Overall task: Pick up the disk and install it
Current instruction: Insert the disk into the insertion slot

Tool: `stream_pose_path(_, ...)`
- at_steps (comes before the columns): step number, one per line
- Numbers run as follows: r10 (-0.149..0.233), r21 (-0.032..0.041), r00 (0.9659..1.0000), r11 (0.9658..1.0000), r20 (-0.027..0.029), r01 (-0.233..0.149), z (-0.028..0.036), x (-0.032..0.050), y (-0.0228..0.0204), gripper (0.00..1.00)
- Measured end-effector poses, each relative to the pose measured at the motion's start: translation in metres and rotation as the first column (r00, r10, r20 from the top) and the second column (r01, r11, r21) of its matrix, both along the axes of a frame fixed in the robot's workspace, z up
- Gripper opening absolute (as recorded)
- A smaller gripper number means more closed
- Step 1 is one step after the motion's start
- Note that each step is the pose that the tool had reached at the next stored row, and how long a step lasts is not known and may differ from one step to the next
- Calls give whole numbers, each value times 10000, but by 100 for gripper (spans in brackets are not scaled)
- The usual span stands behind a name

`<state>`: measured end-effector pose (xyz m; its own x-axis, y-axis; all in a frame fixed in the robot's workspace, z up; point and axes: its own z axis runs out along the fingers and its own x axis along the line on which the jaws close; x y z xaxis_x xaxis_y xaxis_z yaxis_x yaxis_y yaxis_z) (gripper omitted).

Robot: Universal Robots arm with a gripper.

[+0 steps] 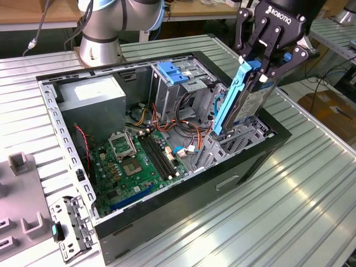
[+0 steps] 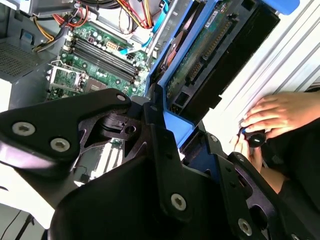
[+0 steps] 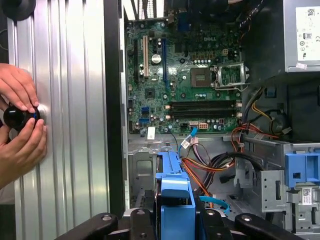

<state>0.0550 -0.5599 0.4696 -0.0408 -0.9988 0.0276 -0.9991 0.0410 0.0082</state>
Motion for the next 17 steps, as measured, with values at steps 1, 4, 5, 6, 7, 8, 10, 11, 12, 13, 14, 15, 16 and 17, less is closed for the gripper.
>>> stream_pose_path(1,0,-10,10000,10000,0,0,-17,25,2,37)
stream_pose_path(4,0,-21,10000,10000,0,0,-77,40,13,37)
stream_pose_path(5,-1,-28,10000,10000,0,1,-87,41,13,37)
stream_pose_path(6,0,-29,10000,10000,0,0,-98,41,13,37)
stream_pose_path(7,0,-28,10000,10000,0,0,-111,41,13,37)
stream_pose_path(8,0,-29,10000,10000,0,0,-136,41,15,37)
stream_pose_path(10,0,-29,10000,10000,0,0,-182,42,32,37)
stream_pose_path(11,0,-32,10000,10000,0,0,-191,42,36,37)
stream_pose_path(12,-1,-37,10000,10000,0,1,-198,44,40,37)
stream_pose_path(13,0,-46,10000,10000,0,0,-209,52,43,37)
stream_pose_path(14,0,-50,10000,10000,0,0,-214,56,43,37)
stream_pose_path(15,-1,-56,10000,10000,0,1,-218,57,43,37)
stream_pose_path(16,-1,-61,10000,10000,0,1,-223,57,44,37)
stream_pose_path(17,-1,-64,10000,10000,0,1,-227,58,44,37)
